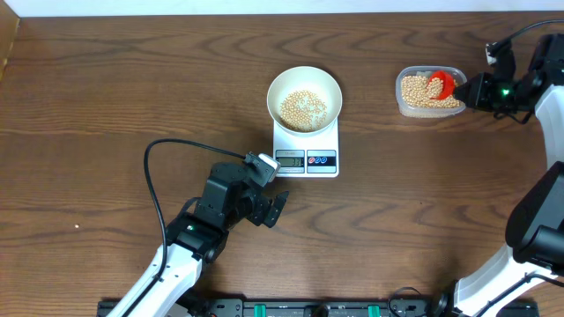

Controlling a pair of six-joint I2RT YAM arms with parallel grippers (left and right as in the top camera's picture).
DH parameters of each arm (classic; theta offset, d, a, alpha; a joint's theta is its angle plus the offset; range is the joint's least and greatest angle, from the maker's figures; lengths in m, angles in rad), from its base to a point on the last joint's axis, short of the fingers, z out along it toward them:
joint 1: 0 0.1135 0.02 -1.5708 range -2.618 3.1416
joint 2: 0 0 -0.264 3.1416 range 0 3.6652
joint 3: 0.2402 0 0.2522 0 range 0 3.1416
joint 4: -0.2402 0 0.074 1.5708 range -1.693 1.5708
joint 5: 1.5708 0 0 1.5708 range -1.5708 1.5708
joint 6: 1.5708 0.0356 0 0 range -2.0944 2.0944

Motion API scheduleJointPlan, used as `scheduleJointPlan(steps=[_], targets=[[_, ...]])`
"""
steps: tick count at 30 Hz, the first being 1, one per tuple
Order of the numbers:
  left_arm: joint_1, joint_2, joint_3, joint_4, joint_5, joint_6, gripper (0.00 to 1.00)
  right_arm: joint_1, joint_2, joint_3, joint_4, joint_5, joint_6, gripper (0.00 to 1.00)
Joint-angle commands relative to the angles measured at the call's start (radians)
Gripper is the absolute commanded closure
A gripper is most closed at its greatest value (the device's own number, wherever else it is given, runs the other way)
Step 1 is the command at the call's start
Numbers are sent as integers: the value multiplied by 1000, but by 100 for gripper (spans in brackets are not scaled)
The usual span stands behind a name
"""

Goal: Scoop item into bowl and weigh 50g on scale
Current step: 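Dip the red scoop into the chickpeas with the right gripper, then lift the scoop and carry it left over the white bowl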

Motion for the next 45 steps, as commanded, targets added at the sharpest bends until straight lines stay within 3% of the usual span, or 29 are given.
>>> scheduleJointPlan(steps=[1,25,36,45], targets=[[1,6,2,1,-13,-13,3,-24,14,15,-6,-95,8,99],[1,6,2,1,-13,-13,3,-114,14,15,-13,-369,7,99],[1,6,2,1,-13,-13,3,-62,14,15,-11,-554,8,99],[1,6,2,1,-13,-13,3,42,14,15,18,-562,39,99]])
